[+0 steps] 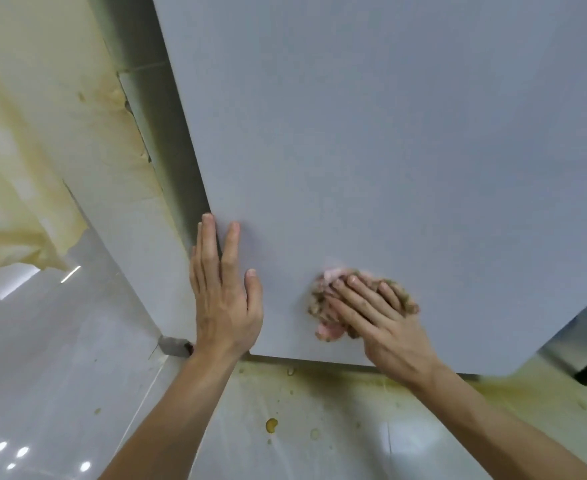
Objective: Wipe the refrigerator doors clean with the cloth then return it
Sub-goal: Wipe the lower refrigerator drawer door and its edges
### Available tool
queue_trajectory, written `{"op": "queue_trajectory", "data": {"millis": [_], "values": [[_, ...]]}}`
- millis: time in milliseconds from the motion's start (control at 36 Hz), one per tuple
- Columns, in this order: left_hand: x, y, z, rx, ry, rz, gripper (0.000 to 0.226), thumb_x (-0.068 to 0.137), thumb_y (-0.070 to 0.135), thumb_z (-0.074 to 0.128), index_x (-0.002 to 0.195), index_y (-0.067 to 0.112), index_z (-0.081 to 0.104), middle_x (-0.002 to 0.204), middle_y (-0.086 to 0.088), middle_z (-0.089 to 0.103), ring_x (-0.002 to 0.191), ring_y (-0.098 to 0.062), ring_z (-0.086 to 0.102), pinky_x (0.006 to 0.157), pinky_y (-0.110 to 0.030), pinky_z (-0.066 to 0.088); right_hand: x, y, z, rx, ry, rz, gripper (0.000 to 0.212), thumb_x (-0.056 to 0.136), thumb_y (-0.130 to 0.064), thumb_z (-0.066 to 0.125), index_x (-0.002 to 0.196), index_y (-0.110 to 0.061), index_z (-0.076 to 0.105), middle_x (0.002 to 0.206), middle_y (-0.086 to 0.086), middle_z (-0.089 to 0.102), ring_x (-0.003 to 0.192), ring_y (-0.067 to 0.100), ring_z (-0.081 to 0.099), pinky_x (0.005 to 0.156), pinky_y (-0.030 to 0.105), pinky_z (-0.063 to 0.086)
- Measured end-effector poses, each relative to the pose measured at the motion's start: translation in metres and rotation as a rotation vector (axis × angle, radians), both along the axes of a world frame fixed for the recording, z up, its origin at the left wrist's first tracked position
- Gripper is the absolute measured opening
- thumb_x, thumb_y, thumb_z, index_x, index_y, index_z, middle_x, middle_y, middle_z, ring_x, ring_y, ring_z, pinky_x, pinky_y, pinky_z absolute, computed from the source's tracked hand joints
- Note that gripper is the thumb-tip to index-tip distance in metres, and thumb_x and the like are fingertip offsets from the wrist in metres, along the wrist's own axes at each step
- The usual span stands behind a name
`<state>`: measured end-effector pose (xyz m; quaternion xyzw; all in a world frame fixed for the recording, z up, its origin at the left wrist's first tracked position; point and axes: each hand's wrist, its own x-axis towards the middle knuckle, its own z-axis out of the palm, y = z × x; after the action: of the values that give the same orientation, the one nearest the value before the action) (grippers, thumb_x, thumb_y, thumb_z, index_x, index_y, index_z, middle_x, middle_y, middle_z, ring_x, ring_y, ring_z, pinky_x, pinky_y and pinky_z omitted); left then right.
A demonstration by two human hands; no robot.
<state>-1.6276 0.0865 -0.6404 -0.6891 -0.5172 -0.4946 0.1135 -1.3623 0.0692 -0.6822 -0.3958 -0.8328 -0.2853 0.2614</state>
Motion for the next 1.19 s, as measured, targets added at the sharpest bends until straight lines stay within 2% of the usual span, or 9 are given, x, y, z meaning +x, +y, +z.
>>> {"op": "queue_trajectory", "data": {"millis": [111, 278, 444, 611, 778, 889, 1000, 1111, 1194], "values": [[0.011, 0.004, 0.012, 0.056, 0.023, 0.048, 0.076, 0.096, 0.006, 0.056, 0.164, 0.011, 0.023, 0.174, -0.019, 0.006, 0.163, -0.036, 0.005, 0.126, -0.064, 0.019, -0.025, 0.016, 0.085, 0.195, 0.328, 0.012, 0.054, 0.104, -0.009, 0.034, 0.155, -0.019, 0.047, 0.168, 0.003, 0.027, 0.161, 0.018, 0.015, 0.131, 0.041, 0.007], [0.030, 0.012, 0.032, 0.161, 0.026, 0.027, 0.074, 0.095, 0.006, 0.057, 0.163, 0.010, 0.027, 0.171, -0.023, 0.015, 0.162, -0.038, 0.008, 0.130, -0.058, 0.014, -0.064, 0.031, 0.171, 0.350, 0.660, -0.096, 0.074, 0.082, -0.017, 0.057, 0.155, -0.020, 0.050, 0.166, 0.020, 0.035, 0.157, 0.037, 0.020, 0.127, 0.056, 0.003], [0.031, 0.015, 0.034, 0.192, -0.007, -0.015, 0.062, 0.095, -0.005, 0.051, 0.155, -0.002, 0.039, 0.167, -0.028, 0.023, 0.158, -0.047, 0.016, 0.127, -0.063, 0.019, -0.043, 0.033, 0.098, 0.356, 0.347, -0.055, 0.049, 0.109, -0.030, 0.051, 0.158, -0.030, 0.045, 0.171, 0.000, 0.024, 0.160, 0.020, 0.020, 0.130, 0.043, 0.002], [0.034, 0.014, 0.033, 0.189, -0.002, -0.041, 0.067, 0.098, 0.000, 0.050, 0.161, 0.003, 0.028, 0.173, -0.017, 0.013, 0.161, -0.041, 0.009, 0.128, -0.063, 0.017, 0.039, -0.004, -0.023, -0.088, -0.123, 0.055, 0.062, 0.098, -0.007, 0.050, 0.158, -0.024, 0.044, 0.169, -0.006, 0.029, 0.159, 0.013, 0.023, 0.130, 0.036, 0.012], [0.052, 0.007, 0.028, 0.191, 0.068, -0.048, 0.076, 0.095, 0.004, 0.056, 0.163, 0.009, 0.025, 0.171, -0.022, 0.016, 0.161, -0.042, 0.011, 0.130, -0.057, 0.012, 0.065, -0.015, -0.007, -0.146, -0.218, 0.034, 0.061, 0.099, -0.011, 0.043, 0.159, -0.021, 0.041, 0.171, -0.008, 0.026, 0.159, 0.011, 0.021, 0.131, 0.033, 0.001], [0.068, 0.003, 0.034, 0.179, 0.063, -0.059, 0.073, 0.093, 0.003, 0.058, 0.160, 0.007, 0.030, 0.171, -0.023, 0.019, 0.162, -0.039, 0.010, 0.130, -0.057, 0.012, 0.070, -0.008, 0.054, 0.052, -0.021, 0.056, 0.073, 0.087, 0.011, 0.054, 0.155, -0.016, 0.049, 0.167, 0.002, 0.035, 0.158, 0.021, 0.028, 0.131, 0.040, 0.015], [0.081, 0.004, 0.046, 0.219, 0.057, -0.033, 0.071, 0.091, 0.007, 0.058, 0.158, 0.005, 0.035, 0.171, -0.019, 0.021, 0.163, -0.030, 0.008, 0.131, -0.053, 0.007, 0.071, 0.005, 0.143, 0.308, 0.283, 0.002, 0.042, 0.108, -0.007, 0.050, 0.149, -0.009, 0.055, 0.163, 0.013, 0.034, 0.159, 0.025, 0.022, 0.129, 0.045, 0.015], [0.090, 0.007, 0.056, 0.244, 0.005, -0.033, 0.069, 0.090, 0.006, 0.058, 0.156, 0.005, 0.035, 0.171, -0.018, 0.021, 0.163, -0.031, 0.010, 0.130, -0.054, 0.007, 0.045, 0.019, 0.200, 0.376, 0.601, -0.036, 0.065, 0.088, 0.007, 0.047, 0.153, 0.001, 0.047, 0.164, 0.031, 0.029, 0.158, 0.041, 0.016, 0.130, 0.050, 0.005], [0.093, 0.010, 0.058, 0.248, -0.015, -0.044, 0.067, 0.091, 0.006, 0.057, 0.155, 0.006, 0.035, 0.171, -0.018, 0.021, 0.163, -0.031, 0.010, 0.130, -0.056, 0.008, 0.024, 0.023, 0.194, 0.404, 0.655, -0.069, 0.071, 0.085, 0.000, 0.053, 0.155, 0.002, 0.043, 0.164, 0.033, 0.028, 0.159, 0.042, 0.014, 0.130, 0.048, 0.004]]}}
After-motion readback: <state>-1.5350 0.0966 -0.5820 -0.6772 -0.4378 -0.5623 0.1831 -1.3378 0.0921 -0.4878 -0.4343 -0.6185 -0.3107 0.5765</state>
